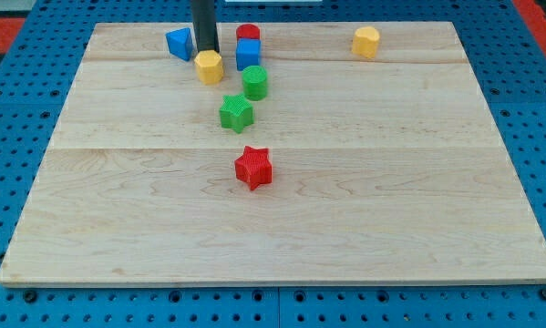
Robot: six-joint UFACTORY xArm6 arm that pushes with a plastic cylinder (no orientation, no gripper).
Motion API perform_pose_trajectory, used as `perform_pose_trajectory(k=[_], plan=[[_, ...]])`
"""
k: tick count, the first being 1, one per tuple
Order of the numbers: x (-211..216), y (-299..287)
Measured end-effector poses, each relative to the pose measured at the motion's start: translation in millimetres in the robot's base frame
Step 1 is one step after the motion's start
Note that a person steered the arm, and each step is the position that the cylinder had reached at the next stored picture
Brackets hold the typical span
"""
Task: Push the yellow hexagon into the green star
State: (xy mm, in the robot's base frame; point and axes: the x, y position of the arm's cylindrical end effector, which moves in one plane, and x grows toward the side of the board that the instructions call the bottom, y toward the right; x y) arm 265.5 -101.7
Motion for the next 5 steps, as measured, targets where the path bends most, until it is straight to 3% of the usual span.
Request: perform_pose_trajectory(k=[5], plan=[[140.0, -1.6]])
